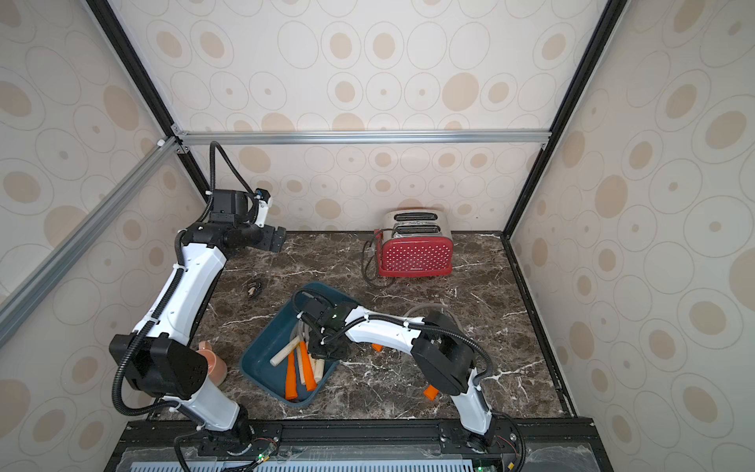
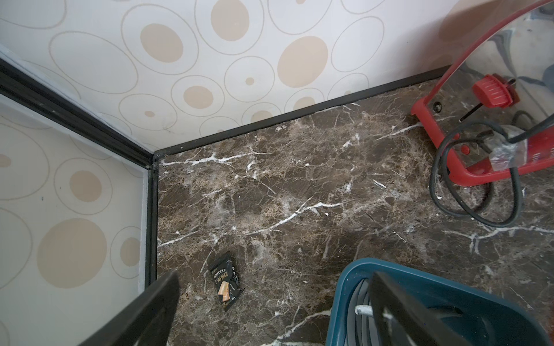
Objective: Put small sickles into storage boxes
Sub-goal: Place the sickle in the storage box.
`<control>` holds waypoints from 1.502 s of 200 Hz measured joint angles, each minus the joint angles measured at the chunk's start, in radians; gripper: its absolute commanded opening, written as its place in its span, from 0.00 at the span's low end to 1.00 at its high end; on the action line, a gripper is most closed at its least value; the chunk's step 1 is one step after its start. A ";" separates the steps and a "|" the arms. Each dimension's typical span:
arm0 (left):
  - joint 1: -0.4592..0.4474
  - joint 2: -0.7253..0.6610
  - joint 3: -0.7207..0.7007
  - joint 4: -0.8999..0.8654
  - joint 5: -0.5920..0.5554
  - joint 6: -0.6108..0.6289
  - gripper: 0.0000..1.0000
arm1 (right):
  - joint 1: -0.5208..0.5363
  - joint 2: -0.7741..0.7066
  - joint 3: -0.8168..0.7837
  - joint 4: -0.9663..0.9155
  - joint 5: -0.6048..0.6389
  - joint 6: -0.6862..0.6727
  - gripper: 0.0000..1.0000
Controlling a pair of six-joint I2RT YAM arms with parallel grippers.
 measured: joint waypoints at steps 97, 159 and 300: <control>0.000 -0.008 -0.008 0.000 0.018 0.008 0.99 | 0.007 0.001 0.000 -0.006 0.001 0.007 0.31; 0.000 -0.011 -0.008 -0.006 0.029 0.008 0.99 | 0.008 0.003 0.003 -0.006 0.000 0.003 0.37; 0.000 -0.059 -0.008 -0.069 0.083 0.036 0.99 | 0.010 -0.050 0.100 -0.183 0.202 -0.153 0.42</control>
